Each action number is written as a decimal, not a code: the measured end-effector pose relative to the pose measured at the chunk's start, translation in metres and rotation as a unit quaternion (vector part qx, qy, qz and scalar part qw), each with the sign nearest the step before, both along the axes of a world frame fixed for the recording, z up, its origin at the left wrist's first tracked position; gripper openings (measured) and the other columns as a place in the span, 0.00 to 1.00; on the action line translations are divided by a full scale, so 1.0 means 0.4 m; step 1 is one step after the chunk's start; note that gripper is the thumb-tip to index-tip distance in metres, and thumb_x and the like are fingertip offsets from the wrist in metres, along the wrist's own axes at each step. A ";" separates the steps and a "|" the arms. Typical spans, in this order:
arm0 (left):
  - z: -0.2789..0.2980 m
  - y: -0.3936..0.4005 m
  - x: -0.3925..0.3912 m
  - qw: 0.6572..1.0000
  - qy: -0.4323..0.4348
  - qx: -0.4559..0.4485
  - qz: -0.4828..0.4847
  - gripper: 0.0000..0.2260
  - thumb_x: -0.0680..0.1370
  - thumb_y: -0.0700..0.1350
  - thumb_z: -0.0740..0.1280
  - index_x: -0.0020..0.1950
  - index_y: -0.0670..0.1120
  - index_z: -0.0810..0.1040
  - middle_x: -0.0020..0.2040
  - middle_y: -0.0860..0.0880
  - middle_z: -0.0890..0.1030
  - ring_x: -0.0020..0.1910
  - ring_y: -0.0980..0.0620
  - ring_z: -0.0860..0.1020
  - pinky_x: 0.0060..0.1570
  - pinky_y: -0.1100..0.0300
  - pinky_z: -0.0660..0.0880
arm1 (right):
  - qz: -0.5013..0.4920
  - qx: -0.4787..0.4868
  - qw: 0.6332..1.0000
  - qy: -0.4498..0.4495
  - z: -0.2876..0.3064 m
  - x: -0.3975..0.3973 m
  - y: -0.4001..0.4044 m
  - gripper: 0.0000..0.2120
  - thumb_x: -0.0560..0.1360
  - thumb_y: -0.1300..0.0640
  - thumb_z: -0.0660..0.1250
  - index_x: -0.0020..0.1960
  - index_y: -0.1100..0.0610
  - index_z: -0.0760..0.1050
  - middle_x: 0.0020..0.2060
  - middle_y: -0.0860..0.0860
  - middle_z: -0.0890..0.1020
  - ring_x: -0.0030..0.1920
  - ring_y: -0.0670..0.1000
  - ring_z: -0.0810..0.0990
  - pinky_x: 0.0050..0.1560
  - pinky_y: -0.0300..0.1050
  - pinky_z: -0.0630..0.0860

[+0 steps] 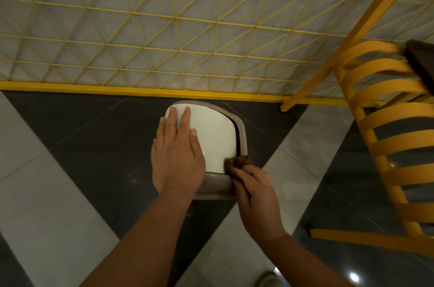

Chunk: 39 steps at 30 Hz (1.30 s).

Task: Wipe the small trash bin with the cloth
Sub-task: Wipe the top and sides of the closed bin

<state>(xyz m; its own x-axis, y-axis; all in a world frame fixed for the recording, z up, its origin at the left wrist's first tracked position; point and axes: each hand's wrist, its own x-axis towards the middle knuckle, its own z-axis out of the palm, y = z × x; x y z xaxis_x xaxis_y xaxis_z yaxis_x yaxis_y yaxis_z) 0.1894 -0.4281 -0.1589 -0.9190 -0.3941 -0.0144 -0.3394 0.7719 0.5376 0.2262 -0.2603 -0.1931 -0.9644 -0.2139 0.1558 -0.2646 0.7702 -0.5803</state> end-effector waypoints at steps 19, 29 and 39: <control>0.012 -0.118 -0.094 0.959 0.005 -0.128 -0.252 0.40 0.72 0.74 0.44 0.78 0.52 0.52 0.80 0.48 0.51 0.78 0.46 0.49 0.74 0.45 0.42 | 0.077 0.077 0.992 -0.066 -0.036 0.020 0.109 0.15 0.76 0.50 0.56 0.59 0.46 0.77 0.51 0.46 0.80 0.49 0.47 0.78 0.51 0.30 0.69; 0.029 0.023 0.057 0.995 -0.086 -0.029 0.035 0.59 0.59 0.74 0.68 0.77 0.45 0.47 0.76 0.42 0.55 0.74 0.40 0.56 0.69 0.41 0.57 | -0.111 -0.084 0.990 -0.019 0.096 -0.257 0.020 0.15 0.79 0.55 0.60 0.65 0.51 0.73 0.58 0.47 0.74 0.56 0.45 0.73 0.57 0.40 0.70; 0.007 -0.172 -0.010 0.992 -0.040 0.043 -0.109 0.61 0.53 0.56 0.82 0.77 0.51 0.49 0.75 0.50 0.53 0.73 0.48 0.49 0.70 0.46 0.57 | -0.019 -0.077 0.984 -0.162 0.047 -0.322 -0.062 0.16 0.81 0.51 0.54 0.64 0.52 0.73 0.57 0.49 0.77 0.56 0.46 0.73 0.55 0.39 0.65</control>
